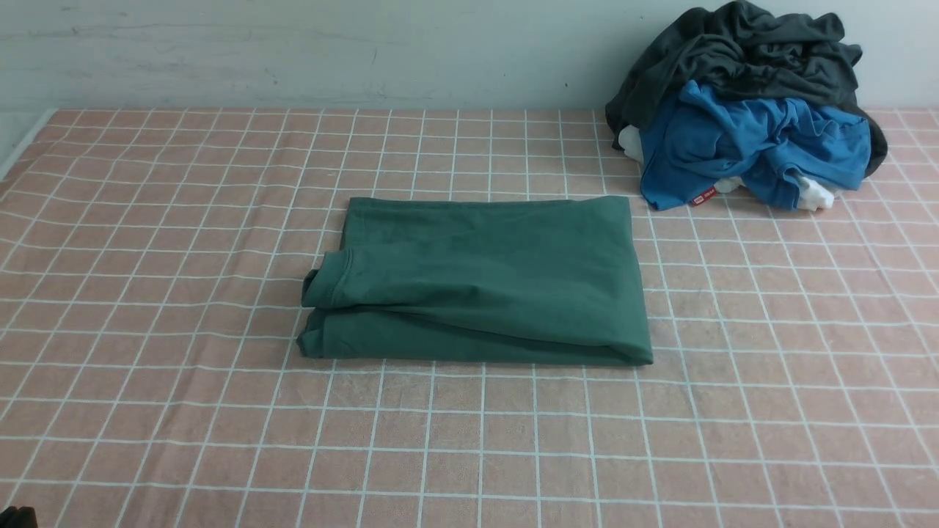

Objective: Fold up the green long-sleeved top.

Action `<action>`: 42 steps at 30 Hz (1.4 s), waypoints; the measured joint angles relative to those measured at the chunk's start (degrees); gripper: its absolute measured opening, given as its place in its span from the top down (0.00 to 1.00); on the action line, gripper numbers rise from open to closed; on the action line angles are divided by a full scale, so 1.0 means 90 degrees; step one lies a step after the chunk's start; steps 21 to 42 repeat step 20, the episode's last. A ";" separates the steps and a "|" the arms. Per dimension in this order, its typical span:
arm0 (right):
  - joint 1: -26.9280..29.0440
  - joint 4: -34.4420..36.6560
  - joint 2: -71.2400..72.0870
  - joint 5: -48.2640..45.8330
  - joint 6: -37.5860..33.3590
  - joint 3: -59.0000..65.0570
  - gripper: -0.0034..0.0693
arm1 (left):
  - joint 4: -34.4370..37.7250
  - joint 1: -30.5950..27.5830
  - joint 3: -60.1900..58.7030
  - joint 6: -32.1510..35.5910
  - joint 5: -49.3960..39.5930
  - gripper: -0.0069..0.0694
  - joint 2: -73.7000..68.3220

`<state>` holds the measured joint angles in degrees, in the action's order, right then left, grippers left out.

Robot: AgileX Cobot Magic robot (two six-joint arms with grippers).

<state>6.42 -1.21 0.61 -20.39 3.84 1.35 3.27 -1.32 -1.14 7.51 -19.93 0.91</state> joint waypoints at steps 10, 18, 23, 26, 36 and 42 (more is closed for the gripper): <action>0.0000 0.0000 0.0000 0.0000 -0.0023 0.0000 0.97 | 0.0000 0.0000 0.0000 0.0000 0.0000 0.91 0.0000; 0.0000 0.0000 0.0000 0.0000 -0.0071 0.0000 0.97 | 0.0000 0.0000 0.0000 0.0000 0.0000 0.91 0.0000; 0.0000 0.0000 0.0000 0.0000 -0.0071 0.0000 0.97 | 0.0000 0.0000 0.0000 0.0000 0.0000 0.91 0.0000; 0.0000 0.0000 0.0000 0.0000 -0.0071 0.0000 0.97 | 0.0000 0.0000 0.0000 0.0000 0.0000 0.91 0.0000; 0.0000 0.0000 0.0000 0.0000 -0.0071 0.0000 0.97 | 0.0000 0.0000 0.0000 0.0000 0.0000 0.91 0.0000; 0.0000 0.0000 0.0000 0.0000 -0.0071 0.0000 0.97 | 0.0000 0.0000 0.0000 0.0000 0.0000 0.91 0.0000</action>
